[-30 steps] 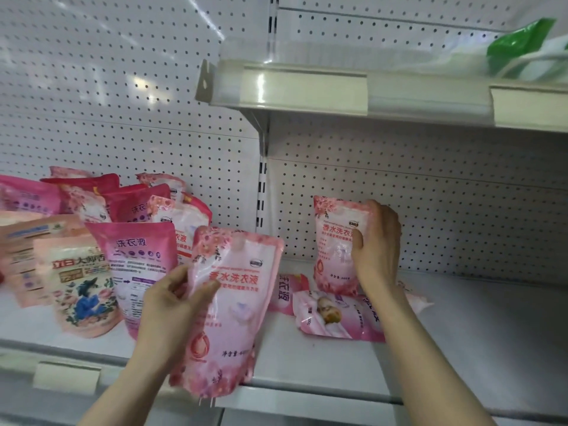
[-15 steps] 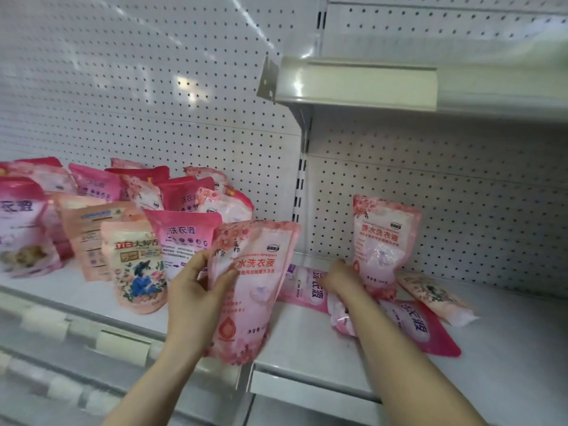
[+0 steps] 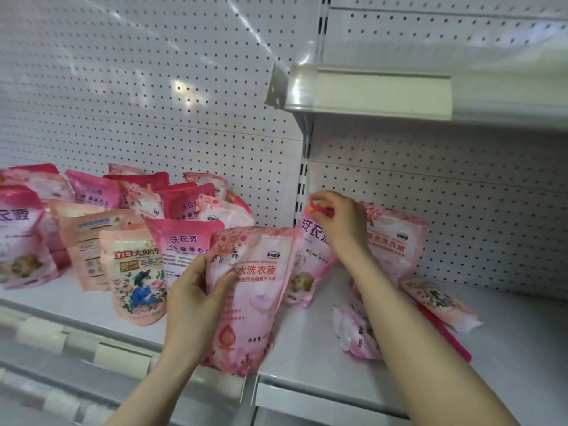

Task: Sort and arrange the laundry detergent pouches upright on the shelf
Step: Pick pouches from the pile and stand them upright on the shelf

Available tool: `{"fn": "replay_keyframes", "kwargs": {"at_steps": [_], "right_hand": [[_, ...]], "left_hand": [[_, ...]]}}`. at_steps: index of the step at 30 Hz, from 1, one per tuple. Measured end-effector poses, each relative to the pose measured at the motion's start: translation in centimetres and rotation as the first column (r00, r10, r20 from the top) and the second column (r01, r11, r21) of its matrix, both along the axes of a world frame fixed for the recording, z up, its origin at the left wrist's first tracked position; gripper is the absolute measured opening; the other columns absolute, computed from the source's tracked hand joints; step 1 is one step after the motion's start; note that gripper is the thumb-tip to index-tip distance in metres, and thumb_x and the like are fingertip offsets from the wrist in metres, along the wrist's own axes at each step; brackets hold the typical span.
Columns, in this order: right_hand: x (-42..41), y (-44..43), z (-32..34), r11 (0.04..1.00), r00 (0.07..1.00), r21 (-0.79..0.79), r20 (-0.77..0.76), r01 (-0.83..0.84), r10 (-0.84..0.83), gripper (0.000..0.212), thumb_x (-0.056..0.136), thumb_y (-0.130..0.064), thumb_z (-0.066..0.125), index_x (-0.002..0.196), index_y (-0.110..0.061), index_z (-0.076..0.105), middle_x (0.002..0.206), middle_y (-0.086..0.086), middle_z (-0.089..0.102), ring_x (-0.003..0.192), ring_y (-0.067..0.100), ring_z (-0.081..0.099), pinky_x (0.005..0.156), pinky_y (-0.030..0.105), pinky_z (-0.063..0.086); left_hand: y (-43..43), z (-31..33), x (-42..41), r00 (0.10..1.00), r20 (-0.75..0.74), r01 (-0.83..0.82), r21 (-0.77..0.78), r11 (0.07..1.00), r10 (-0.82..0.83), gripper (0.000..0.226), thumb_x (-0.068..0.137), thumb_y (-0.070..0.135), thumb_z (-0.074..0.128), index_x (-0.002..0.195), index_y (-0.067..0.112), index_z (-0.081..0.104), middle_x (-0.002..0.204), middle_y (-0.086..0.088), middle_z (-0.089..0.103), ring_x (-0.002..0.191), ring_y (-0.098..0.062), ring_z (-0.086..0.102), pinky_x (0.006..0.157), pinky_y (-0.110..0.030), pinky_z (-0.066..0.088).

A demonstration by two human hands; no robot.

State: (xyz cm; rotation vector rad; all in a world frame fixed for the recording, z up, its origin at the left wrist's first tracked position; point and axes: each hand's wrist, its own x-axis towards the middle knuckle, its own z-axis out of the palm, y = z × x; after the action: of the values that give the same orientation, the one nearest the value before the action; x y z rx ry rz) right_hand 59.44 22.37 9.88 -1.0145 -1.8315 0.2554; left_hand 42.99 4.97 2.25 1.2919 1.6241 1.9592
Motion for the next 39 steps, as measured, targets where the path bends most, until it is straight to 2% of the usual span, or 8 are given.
{"fn": "replay_keyframes", "kwargs": {"at_steps": [5,12,18,22,26,31,35,39], "right_hand": [[-1.5,1.2,0.4,0.993,0.925,0.097,0.379,-0.068,0.026,0.024,0.083,-0.028,0.075,0.106,-0.032,0.073,0.097,-0.001,0.066,0.092,0.017,0.059,0.086,0.033,0.047],[0.1,0.9,0.0,0.992,0.899,0.094,0.436,-0.085,0.035,0.028,0.082,-0.042,0.074,0.108,-0.032,0.074,0.102,-0.005,0.069,0.1,0.013,0.054,0.075,0.025,0.036],[4.7,-1.7,-2.2,0.992,0.974,0.127,0.225,-0.022,-0.008,0.043,0.091,-0.027,0.068,0.133,-0.019,0.061,0.136,-0.002,0.06,0.127,0.017,0.05,0.107,0.025,0.03],[8.7,-2.9,-5.0,0.987,0.986,0.013,0.033,0.163,-0.163,0.052,0.096,-0.019,0.062,0.145,-0.023,0.046,0.143,-0.002,0.053,0.124,0.015,0.054,0.105,0.034,0.043],[13.4,-2.6,-6.9,0.886,0.892,-0.154,0.2,0.437,-0.405,0.027,0.094,-0.024,0.061,0.12,-0.018,0.064,0.114,0.005,0.071,0.098,0.024,0.066,0.087,0.036,0.053],[17.5,-3.0,-10.3,0.656,0.678,-0.273,0.531,0.704,-0.507,0.034,0.094,-0.042,0.055,0.118,-0.022,0.066,0.119,0.006,0.069,0.101,0.027,0.065,0.08,0.033,0.051],[18.7,-3.2,-11.7,0.468,0.624,-0.426,0.641,0.774,-0.447,0.046,0.096,-0.045,0.052,0.126,-0.012,0.059,0.13,0.012,0.06,0.115,0.03,0.057,0.084,0.032,0.044],[19.7,-3.6,-11.9,0.406,0.636,-0.49,0.578,0.771,-0.512,0.049,0.096,-0.051,0.048,0.125,-0.013,0.061,0.126,0.013,0.06,0.111,0.031,0.059,0.086,0.033,0.046]], "left_hand": [[0.0,-0.1,-0.6,1.0,-0.015,0.01,0.005,1.0,-0.01,0.022,0.084,0.011,0.07,0.096,0.029,0.066,0.088,0.015,0.074,0.077,-0.004,0.07,0.07,-0.033,0.057],[0.1,-0.1,-1.0,0.998,-0.051,0.024,0.002,1.0,-0.024,0.017,0.085,0.019,0.071,0.095,0.032,0.07,0.086,0.015,0.074,0.08,-0.006,0.07,0.073,-0.035,0.058],[1.1,0.5,0.2,0.994,-0.101,-0.034,0.06,0.998,0.04,0.008,0.087,0.017,0.069,0.084,0.024,0.068,0.07,0.002,0.068,0.06,-0.012,0.057,0.058,-0.028,0.046],[3.4,1.5,1.8,0.994,-0.085,-0.053,0.089,0.995,0.061,0.013,0.088,0.018,0.066,0.077,0.017,0.06,0.066,-0.011,0.056,0.061,-0.019,0.044,0.058,-0.032,0.038],[5.7,2.0,3.0,0.999,-0.039,-0.034,0.086,0.996,0.038,0.012,0.091,0.017,0.062,0.084,0.012,0.054,0.073,-0.009,0.057,0.067,-0.02,0.05,0.066,-0.044,0.047],[5.4,0.9,3.2,0.993,-0.09,-0.062,0.097,0.993,0.071,0.022,0.092,0.003,0.056,0.107,0.02,0.053,0.095,0.017,0.059,0.089,-0.004,0.058,0.078,-0.009,0.045],[4.3,0.4,3.9,0.92,-0.329,-0.131,0.256,0.958,0.214,0.052,0.087,-0.004,0.058,0.135,0.008,0.042,0.136,-0.008,0.045,0.127,-0.018,0.043,0.109,-0.028,0.036],[3.5,-1.7,7.1,0.754,-0.603,-0.017,0.379,0.925,0.261,0.05,0.08,-0.014,0.059,0.127,0.001,0.056,0.141,-0.021,0.04,0.141,-0.035,0.029,0.118,-0.042,0.024]]}}
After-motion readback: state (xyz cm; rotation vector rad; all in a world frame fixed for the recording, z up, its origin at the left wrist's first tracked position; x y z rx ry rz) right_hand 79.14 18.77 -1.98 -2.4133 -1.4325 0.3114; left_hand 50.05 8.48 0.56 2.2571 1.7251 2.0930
